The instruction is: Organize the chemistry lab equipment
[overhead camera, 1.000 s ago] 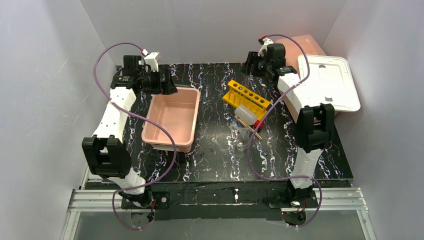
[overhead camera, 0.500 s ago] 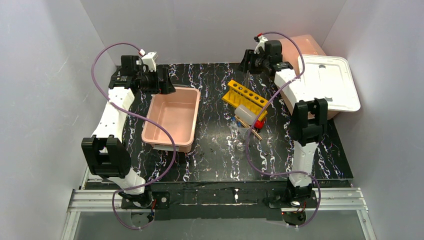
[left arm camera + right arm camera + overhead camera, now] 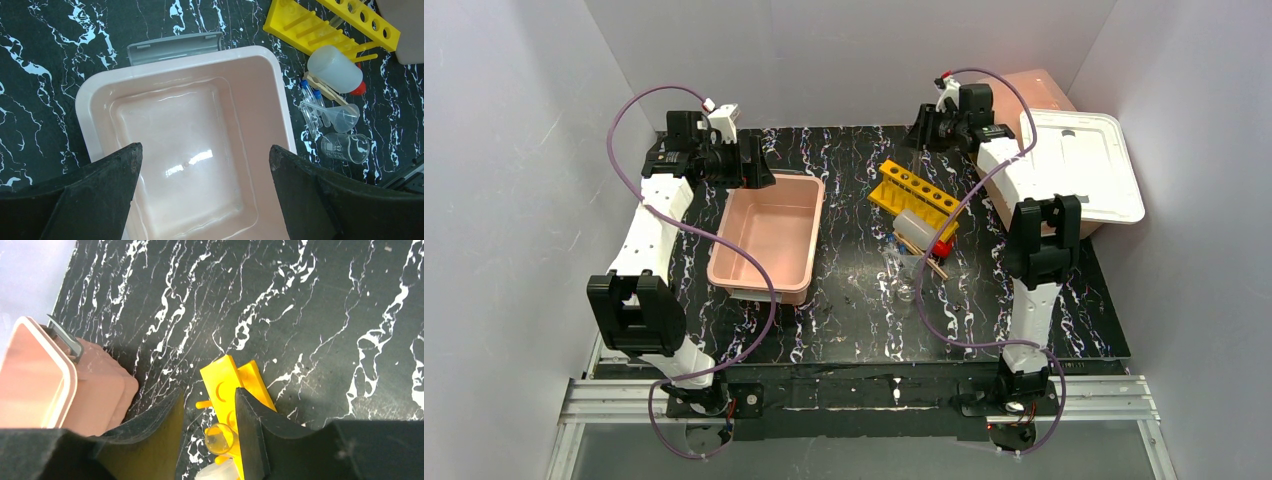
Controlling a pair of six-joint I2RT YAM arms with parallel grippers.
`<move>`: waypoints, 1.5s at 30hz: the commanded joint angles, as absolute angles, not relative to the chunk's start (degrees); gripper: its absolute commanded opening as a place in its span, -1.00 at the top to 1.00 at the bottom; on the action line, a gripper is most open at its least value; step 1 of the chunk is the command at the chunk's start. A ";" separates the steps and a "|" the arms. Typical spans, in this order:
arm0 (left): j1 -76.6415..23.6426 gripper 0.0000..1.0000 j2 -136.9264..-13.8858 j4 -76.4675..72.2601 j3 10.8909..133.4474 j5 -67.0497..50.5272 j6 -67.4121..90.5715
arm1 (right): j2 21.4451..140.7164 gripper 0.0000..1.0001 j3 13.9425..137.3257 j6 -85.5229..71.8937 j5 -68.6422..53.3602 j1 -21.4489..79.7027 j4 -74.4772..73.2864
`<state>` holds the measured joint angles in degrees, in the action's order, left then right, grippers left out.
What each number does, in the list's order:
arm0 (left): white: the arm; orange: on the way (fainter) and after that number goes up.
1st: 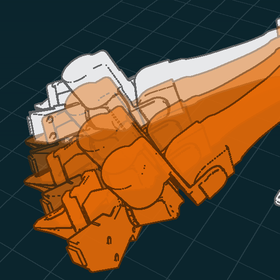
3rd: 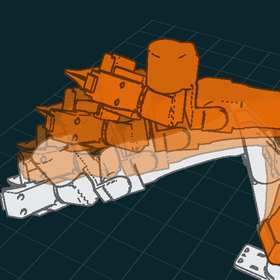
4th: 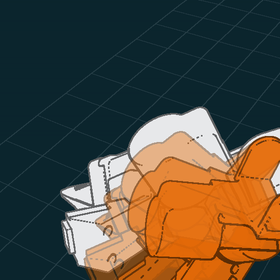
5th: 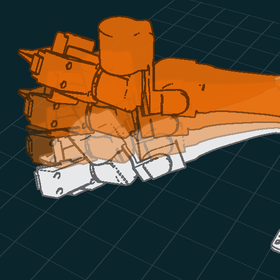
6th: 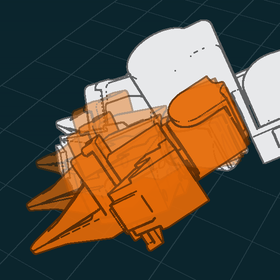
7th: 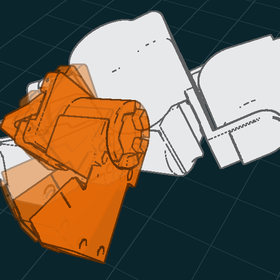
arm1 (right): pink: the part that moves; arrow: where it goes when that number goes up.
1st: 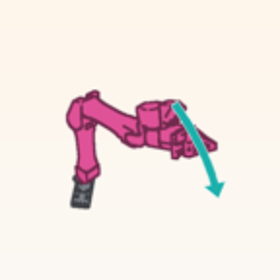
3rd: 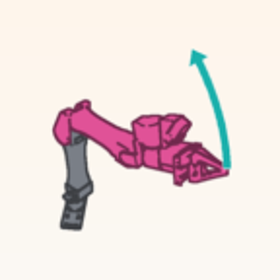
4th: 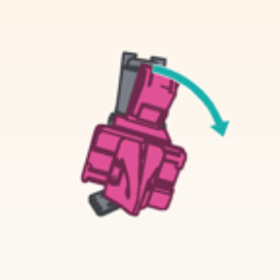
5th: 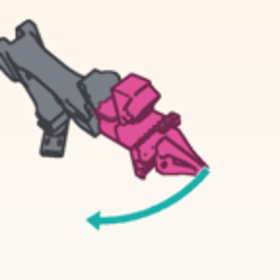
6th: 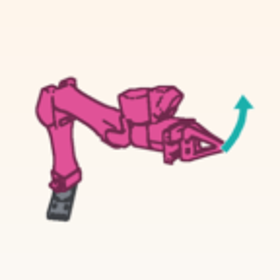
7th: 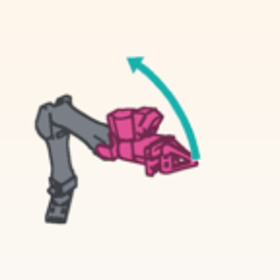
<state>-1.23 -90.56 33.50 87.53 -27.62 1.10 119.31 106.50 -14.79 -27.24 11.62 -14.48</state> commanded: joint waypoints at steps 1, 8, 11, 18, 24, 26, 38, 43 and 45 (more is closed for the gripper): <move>-0.91 -0.97 -88.75 34.54 87.83 -27.99 0.63 | 114.89 0.01 104.45 -13.45 -27.93 11.00 -15.19; -0.93 -0.97 -88.50 34.63 87.56 -27.86 0.92 | 111.95 0.03 101.74 -12.81 -26.77 10.72 -14.51; -0.96 -0.96 -88.15 34.69 87.58 -27.62 0.88 | 110.87 0.06 101.13 -12.57 -25.84 10.43 -14.47; -0.90 -0.97 -87.69 35.02 87.74 -27.42 0.85 | 107.73 -0.26 98.75 -12.21 -22.41 9.93 -14.61; -0.94 -0.97 -87.53 35.55 87.65 -27.84 0.42 | 98.88 -0.41 90.89 -11.69 -15.37 10.14 -13.78; -0.92 -0.97 -87.62 35.89 87.70 -28.15 0.28 | 94.60 -0.37 86.56 -11.71 -13.09 10.82 -12.65; -0.93 -0.97 -86.91 36.58 87.26 -30.06 0.21 | 77.18 -0.22 64.22 -11.84 -0.60 23.16 -14.06; -0.94 -0.97 -86.97 36.88 86.03 -31.35 0.21 | 74.99 -0.24 56.87 -15.99 5.45 26.00 -11.79; -0.95 -0.97 -86.96 36.97 85.22 -31.31 -0.87 | 75.21 -0.24 55.17 -16.92 7.99 26.12 -10.91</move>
<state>-1.21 -89.49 35.05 86.89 -29.28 0.80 76.71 58.30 -14.28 0.25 26.09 -14.39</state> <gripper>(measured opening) 0.981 0.617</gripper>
